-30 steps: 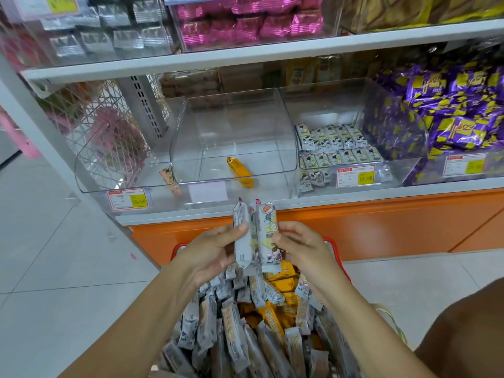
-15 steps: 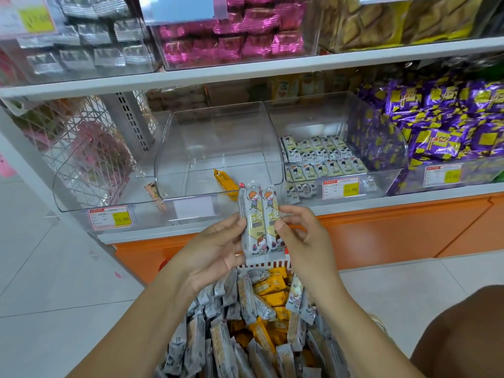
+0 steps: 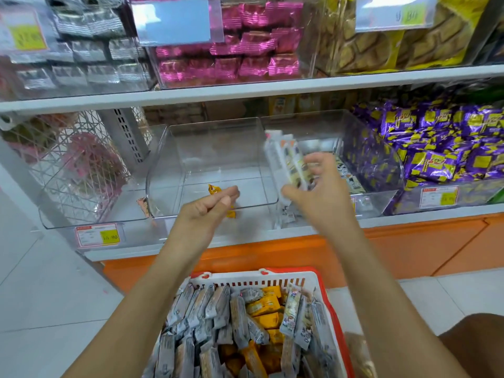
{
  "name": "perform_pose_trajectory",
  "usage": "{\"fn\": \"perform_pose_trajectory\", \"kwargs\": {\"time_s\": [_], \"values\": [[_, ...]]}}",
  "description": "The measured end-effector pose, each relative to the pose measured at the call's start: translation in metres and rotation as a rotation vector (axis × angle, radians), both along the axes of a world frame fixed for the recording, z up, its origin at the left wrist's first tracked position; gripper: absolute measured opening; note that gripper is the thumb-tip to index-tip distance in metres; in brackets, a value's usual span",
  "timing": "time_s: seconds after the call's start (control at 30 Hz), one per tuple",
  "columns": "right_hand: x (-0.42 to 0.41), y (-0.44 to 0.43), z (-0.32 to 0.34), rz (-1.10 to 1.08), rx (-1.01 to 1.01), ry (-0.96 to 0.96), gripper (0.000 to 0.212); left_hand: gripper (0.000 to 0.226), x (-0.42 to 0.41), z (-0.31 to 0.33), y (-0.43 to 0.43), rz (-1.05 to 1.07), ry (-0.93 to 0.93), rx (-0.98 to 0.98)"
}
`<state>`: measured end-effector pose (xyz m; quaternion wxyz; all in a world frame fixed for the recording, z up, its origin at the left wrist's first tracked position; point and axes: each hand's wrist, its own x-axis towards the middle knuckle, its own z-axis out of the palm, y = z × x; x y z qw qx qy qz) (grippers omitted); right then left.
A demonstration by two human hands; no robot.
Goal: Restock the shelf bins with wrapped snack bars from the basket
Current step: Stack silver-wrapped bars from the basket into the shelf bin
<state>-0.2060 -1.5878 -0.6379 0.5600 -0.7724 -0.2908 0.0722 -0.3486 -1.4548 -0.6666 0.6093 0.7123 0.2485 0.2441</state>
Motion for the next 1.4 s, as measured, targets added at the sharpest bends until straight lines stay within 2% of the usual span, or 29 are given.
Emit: {"fn": "perform_pose_trajectory", "kwargs": {"time_s": [0.1, 0.2, 0.27, 0.37, 0.47, 0.63, 0.8, 0.9, 1.03, 1.17, 1.23, 1.3, 1.4], "values": [[0.051, 0.008, 0.013, -0.109, -0.082, 0.02, 0.045, 0.031, 0.006, -0.009, 0.01, 0.148, 0.192, 0.341], [0.11, 0.03, 0.016, -0.192, -0.328, -0.006, 0.063, 0.035, 0.009, -0.024, 0.015, 0.137, 0.431, 0.647], [0.139, 0.05, 0.01, -0.2, -0.503, 0.029, 0.078, 0.036, 0.009, -0.029, 0.018, 0.102, 0.454, 0.728], [0.158, 0.072, -0.007, -0.155, -0.698, 0.031, 0.065, 0.036, 0.007, -0.026, 0.021, 0.085, 0.428, 0.77], [0.166, 0.085, -0.025, -0.15, -0.791, 0.019, 0.069, 0.036, 0.007, -0.025, 0.023, 0.078, 0.414, 0.777], [0.178, 0.104, -0.05, -0.166, -0.689, 0.026, 0.062, 0.038, 0.005, -0.028, 0.026, 0.03, 0.37, 0.779], [0.177, 0.108, -0.052, -0.055, -0.641, -0.036, 0.032, 0.036, 0.006, -0.028, 0.027, 0.048, 0.324, 0.722], [0.176, 0.104, -0.053, -0.017, -0.624, -0.034, 0.031, 0.036, 0.005, -0.028, 0.025, 0.044, 0.306, 0.724], [0.157, 0.095, -0.046, 0.012, -0.601, -0.065, 0.04, 0.034, -0.003, -0.029, 0.022, 0.045, 0.255, 0.74], [0.114, 0.068, -0.027, -0.063, -0.424, -0.262, 0.028, 0.023, -0.016, -0.033, 0.016, 0.076, 0.197, 0.769], [0.083, 0.044, -0.019, -0.017, -0.308, -0.335, 0.029, 0.02, -0.027, -0.038, 0.012, 0.041, 0.255, 0.778], [0.05, 0.018, -0.017, 0.102, -0.251, -0.289, 0.029, 0.023, -0.037, -0.047, 0.009, -0.034, 0.374, 0.802], [0.011, -0.002, -0.034, 0.287, -0.326, -0.199, 0.027, 0.024, -0.053, -0.069, 0.007, -0.188, 0.678, 0.837]]}}
